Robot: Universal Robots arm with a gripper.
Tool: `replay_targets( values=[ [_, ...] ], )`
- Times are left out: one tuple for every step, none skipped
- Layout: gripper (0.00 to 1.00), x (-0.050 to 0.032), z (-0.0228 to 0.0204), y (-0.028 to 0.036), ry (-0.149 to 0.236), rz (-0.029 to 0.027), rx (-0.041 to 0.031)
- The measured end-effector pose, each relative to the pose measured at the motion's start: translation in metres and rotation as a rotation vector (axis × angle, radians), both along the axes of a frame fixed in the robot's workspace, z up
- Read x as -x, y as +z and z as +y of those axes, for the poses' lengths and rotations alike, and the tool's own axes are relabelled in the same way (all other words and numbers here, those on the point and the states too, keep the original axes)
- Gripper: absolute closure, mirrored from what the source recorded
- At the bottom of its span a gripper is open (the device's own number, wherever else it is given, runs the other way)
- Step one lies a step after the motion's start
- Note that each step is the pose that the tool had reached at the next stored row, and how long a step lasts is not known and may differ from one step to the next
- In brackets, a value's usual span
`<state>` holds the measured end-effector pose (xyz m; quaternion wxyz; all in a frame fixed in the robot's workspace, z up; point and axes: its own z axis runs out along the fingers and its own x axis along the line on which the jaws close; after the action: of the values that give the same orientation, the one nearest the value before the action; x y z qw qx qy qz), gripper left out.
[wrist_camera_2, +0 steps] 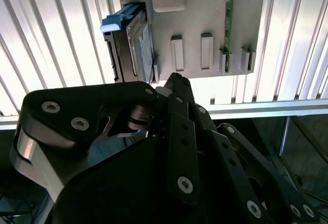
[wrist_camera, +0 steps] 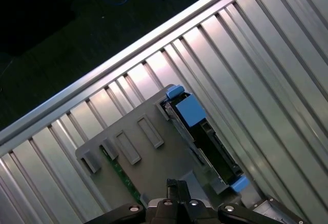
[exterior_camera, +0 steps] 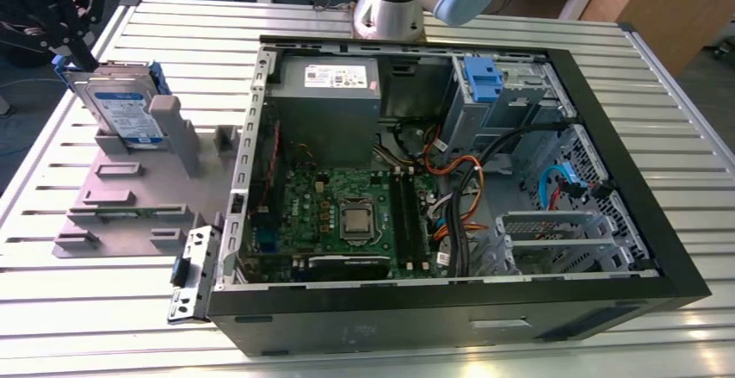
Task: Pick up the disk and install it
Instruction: 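Pick up the disk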
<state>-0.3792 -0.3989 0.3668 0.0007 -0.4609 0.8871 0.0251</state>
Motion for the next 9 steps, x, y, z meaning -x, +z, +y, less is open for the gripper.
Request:
replay_targets(
  values=[
    [0.89,0.0,0.0,0.0,0.001,0.0,0.0],
    [0.89,0.0,0.0,0.0,0.003,0.0,0.0],
    [0.89,0.0,0.0,0.0,0.004,0.0,0.0],
    [0.89,0.0,0.0,0.0,0.006,0.0,0.0],
    [0.89,0.0,0.0,0.0,0.007,0.0,0.0],
    [0.89,0.0,0.0,0.0,0.008,0.0,0.0],
    [0.89,0.0,0.0,0.0,0.01,0.0,0.0],
    [0.89,0.0,0.0,0.0,0.011,0.0,0.0],
    [0.89,0.0,0.0,0.0,0.012,0.0,0.0]
  ],
)
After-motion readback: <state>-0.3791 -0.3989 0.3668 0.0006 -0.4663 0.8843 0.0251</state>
